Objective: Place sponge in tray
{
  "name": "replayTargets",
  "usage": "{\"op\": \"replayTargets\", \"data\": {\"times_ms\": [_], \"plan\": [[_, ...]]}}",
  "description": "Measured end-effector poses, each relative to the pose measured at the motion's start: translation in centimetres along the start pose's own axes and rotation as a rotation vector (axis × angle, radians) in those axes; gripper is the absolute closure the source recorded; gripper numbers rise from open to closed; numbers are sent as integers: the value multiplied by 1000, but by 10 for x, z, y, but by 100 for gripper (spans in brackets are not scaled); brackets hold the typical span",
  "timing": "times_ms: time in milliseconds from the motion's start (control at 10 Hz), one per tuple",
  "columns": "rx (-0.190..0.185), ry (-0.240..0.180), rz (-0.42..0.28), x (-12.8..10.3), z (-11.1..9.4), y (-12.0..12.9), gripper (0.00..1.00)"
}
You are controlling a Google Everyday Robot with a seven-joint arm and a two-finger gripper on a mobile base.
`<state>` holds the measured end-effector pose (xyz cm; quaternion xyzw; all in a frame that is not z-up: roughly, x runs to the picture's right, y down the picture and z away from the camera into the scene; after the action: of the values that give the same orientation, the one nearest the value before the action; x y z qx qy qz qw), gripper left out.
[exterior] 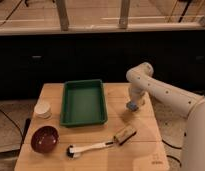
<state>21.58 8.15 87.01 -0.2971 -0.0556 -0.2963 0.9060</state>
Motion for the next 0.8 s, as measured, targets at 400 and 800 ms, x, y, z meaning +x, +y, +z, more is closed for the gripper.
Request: {"op": "replayTargets", "data": {"times_ms": [400, 800], "plan": [[15, -6, -31, -3, -20, -11, 100], [28, -18, -95, -15, -46, -31, 100]]}}
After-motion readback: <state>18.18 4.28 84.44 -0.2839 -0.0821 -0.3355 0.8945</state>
